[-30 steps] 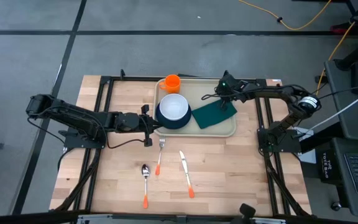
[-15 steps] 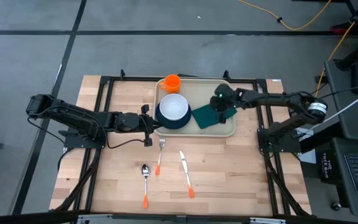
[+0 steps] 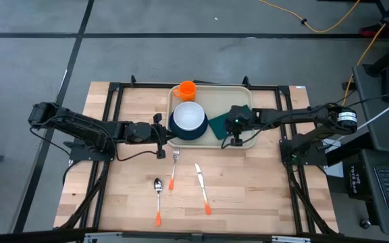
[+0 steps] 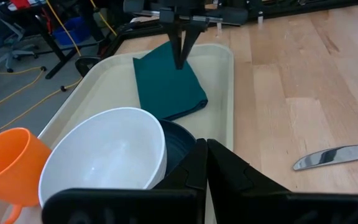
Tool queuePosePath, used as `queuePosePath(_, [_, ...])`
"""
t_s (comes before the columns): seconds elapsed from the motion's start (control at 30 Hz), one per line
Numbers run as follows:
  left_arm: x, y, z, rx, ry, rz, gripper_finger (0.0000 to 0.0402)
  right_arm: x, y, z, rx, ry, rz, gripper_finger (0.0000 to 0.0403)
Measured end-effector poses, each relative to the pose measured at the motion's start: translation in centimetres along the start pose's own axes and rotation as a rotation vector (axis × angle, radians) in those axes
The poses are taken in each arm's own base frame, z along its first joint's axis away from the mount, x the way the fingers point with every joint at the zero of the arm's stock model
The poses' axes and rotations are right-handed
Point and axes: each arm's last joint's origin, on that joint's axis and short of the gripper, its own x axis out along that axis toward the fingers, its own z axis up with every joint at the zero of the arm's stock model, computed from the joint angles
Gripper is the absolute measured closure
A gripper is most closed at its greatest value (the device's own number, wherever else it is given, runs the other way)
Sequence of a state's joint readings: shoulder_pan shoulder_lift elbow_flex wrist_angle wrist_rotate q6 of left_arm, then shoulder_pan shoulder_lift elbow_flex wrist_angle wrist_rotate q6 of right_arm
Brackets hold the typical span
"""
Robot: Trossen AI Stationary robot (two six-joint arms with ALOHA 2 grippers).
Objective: Set up tray
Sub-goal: Put the green napkin to the right of the green plate on the gray serving tray
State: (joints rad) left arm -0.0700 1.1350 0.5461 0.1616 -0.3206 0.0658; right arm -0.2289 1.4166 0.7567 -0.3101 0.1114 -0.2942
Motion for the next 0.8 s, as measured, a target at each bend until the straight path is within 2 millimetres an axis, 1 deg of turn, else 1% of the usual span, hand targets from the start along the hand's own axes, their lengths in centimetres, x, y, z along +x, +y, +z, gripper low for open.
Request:
queuePosePath(0.27, [0.0,0.0,0.0,0.000,0.000,0.000,0.0396,0.0,0.2,0.2,0.052,-0.019,0.036,0.0349])
queuePosePath(0.4, [0.0,0.0,0.0,0.000,0.000,0.000,0.0400,-0.1,0.7,0.2,0.038,-0.025,0.084,0.0313])
queuePosePath(0.6, [0.0,0.0,0.0,0.000,0.000,0.000,0.0397,-0.2,1.9,0.7,0.024,-0.051,0.106,0.0251])
queuePosePath(0.7, [0.0,0.0,0.0,0.000,0.000,0.000,0.0396,-0.1,2.6,0.9,-0.006,-0.037,0.058,0.0238])
queuePosePath(0.8, [0.0,0.0,0.0,0.000,0.000,0.000,0.0399,0.2,3.4,0.9,-0.038,-0.013,0.000,0.0235])
